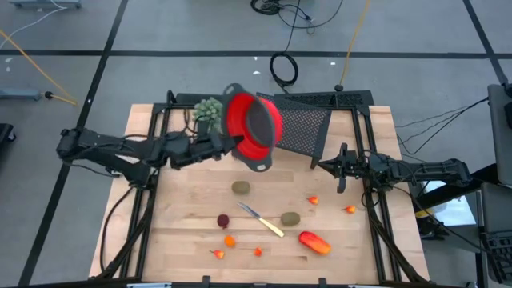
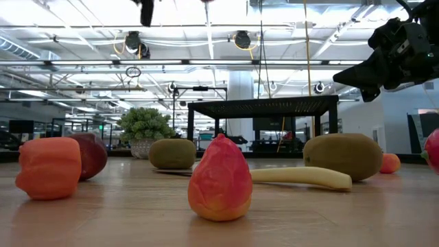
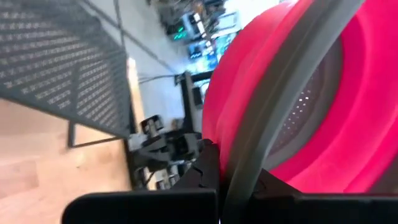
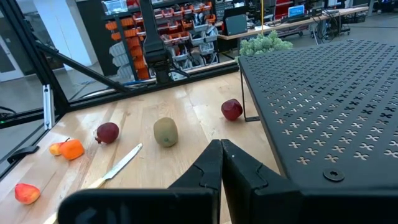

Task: Pick & Place Fruit
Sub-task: Put the red strainer bowl on the shelf

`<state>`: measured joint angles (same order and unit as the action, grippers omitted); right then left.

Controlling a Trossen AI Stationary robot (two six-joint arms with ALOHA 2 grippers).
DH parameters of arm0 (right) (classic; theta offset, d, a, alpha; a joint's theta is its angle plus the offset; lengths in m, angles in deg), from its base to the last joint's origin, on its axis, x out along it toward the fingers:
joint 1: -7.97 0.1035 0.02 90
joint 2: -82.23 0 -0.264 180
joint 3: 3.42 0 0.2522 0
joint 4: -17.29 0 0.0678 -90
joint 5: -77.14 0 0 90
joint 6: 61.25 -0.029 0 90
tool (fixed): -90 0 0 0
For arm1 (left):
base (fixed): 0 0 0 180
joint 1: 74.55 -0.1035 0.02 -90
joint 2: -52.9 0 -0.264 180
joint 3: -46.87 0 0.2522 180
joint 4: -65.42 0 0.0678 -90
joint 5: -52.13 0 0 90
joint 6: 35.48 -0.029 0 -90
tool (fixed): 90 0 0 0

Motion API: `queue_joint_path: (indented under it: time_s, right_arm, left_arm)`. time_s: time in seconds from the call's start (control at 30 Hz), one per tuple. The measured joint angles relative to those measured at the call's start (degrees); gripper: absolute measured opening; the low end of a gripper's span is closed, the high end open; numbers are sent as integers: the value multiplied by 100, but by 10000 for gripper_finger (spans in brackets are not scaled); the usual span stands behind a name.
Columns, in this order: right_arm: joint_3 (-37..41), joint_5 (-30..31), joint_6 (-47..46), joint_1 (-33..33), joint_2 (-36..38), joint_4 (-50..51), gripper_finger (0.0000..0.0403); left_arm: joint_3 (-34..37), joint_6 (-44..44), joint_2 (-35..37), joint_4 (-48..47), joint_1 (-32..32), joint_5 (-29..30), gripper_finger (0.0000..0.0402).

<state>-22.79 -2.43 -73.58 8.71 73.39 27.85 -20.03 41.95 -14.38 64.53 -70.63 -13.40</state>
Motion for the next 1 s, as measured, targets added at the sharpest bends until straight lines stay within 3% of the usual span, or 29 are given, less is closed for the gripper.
queue_joint_path:
  time_s: [0.37,0.47,0.8,1.0]
  right_arm:
    - [2,0,30,1,0,0,0]
    - [2,0,234,1,2,-1,0]
    - [0,-13,277,1,4,-4,0]
    - [2,-15,278,0,4,-3,0]
  left_arm:
    - [-1,144,-458,-218,-1617,-2375,0]
    - [-275,50,-587,-911,-1961,-2836,0]
    - [-2920,-1639,-1695,-4469,-2864,-3847,0]
    - [-4402,-2307,-2578,-5717,-3224,-4175,0]
